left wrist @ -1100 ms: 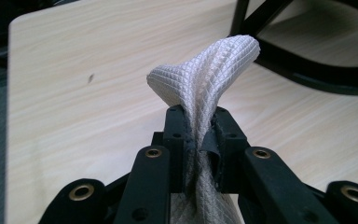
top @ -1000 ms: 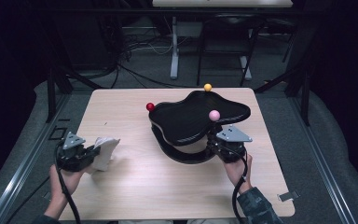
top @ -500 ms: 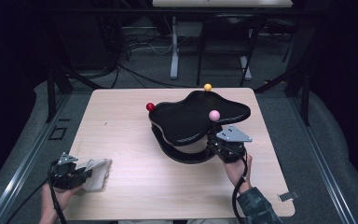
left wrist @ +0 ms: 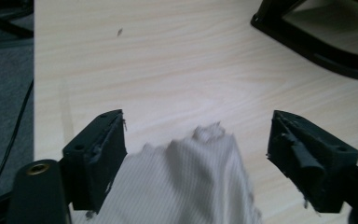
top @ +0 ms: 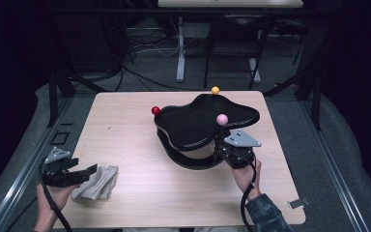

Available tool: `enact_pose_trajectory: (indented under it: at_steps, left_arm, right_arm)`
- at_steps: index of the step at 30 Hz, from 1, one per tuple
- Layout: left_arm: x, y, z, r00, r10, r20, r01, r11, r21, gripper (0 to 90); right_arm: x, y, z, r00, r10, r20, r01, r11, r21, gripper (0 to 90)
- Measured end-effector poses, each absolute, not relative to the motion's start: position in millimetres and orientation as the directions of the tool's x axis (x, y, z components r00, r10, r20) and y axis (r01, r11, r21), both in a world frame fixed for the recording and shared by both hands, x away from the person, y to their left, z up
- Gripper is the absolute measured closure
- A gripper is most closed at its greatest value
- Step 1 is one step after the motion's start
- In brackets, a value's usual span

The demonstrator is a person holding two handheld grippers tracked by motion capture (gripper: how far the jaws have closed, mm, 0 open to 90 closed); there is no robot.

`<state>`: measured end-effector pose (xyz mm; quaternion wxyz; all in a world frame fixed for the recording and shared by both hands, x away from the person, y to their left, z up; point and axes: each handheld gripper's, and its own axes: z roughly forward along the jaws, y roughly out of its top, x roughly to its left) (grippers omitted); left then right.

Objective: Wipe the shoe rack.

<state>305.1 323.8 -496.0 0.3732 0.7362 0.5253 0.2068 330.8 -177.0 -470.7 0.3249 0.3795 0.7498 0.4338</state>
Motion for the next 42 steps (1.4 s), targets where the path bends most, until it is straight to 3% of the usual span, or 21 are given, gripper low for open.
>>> enact_pose_trajectory:
  at_steps: [12,21,26,34,38,42]
  left_arm:
    - [365.7,248.2,-499.9,0.486,0.868,-0.103,0.589,-0.238,0.772,6.9]
    - [405.8,199.2,-515.5,0.528,0.841,-0.117,0.578,-0.255,0.775,5.0]
    - [421.6,179.3,-524.4,0.555,0.828,-0.085,0.542,-0.282,0.791,14.3]
    - [450.8,160.5,-539.8,0.539,0.841,-0.058,0.538,-0.291,0.791,20.3]
    - [465.1,154.8,-547.1,0.532,0.845,-0.057,0.548,-0.292,0.784,30.7]
    - [474.4,148.4,-551.9,0.537,0.844,0.007,0.524,-0.34,0.781,41.0]
  right_arm:
    - [331.0,-177.2,-470.9,-0.496,0.853,-0.161,0.285,0.335,0.898,75.1]
    - [331.5,-177.8,-470.5,-0.502,0.85,-0.163,0.284,0.34,0.897,75.1]
    - [331.5,-177.9,-470.5,-0.503,0.849,-0.162,0.285,0.339,0.896,75.0]
    - [331.7,-178.2,-470.4,-0.504,0.848,-0.163,0.284,0.341,0.896,75.1]
    - [331.6,-178.2,-470.4,-0.504,0.848,-0.163,0.284,0.341,0.896,75.1]
    - [331.7,-178.2,-470.5,-0.504,0.848,-0.163,0.283,0.34,0.897,75.1]
